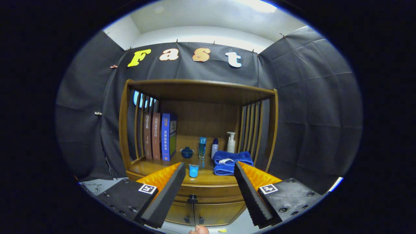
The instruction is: Pull open the drawer, take out the items inside it, and place them on the countertop above the cabinet.
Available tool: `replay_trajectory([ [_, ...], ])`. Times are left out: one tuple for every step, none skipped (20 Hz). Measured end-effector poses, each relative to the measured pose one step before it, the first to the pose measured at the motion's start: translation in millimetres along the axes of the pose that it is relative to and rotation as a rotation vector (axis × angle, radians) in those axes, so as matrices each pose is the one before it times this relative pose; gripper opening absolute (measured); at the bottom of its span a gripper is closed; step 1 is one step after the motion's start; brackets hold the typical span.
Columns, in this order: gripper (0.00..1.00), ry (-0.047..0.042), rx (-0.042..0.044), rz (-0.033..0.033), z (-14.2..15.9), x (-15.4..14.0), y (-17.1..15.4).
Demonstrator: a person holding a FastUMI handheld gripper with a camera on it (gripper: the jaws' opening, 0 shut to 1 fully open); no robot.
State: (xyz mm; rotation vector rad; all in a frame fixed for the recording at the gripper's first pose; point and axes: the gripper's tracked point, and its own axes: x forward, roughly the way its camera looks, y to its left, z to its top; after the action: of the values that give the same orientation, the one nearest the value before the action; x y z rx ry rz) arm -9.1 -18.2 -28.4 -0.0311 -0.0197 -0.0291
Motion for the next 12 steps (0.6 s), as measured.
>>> replay_trajectory([
  [0.98,0.00046,-0.01031,-0.01267,13.42,-6.17,-7.24],
  [0.98,-0.00526,-0.01148,-0.01290,13.58,-5.84,-5.72],
  [0.98,-0.01165,-0.00513,-0.00899,16.29,-4.84,-3.81],
  [0.98,-0.01815,0.00175,-0.00234,16.09,-6.61,-1.94],
  [0.98,-0.01956,0.00203,-0.00253,17.41,-7.73,-0.81],
  [0.98,-0.01774,0.00056,-0.00280,14.52,-6.62,-3.16],
  [0.98,-0.01637,0.00125,-0.00476,12.63,-6.12,-3.99],
  [0.98,-0.01370,0.00220,-0.00505,12.22,-5.41,-2.52],
  [0.98,-0.01168,0.00267,-0.00608,12.07,-4.42,-3.69],
  [0.98,-0.00531,0.00024,-0.00745,8.81,-4.02,-2.73],
  [0.98,-0.00330,0.00489,-0.00904,7.65,-3.72,-3.69],
  [0.98,-0.00333,0.01004,-0.00593,6.44,-3.75,-3.21],
])
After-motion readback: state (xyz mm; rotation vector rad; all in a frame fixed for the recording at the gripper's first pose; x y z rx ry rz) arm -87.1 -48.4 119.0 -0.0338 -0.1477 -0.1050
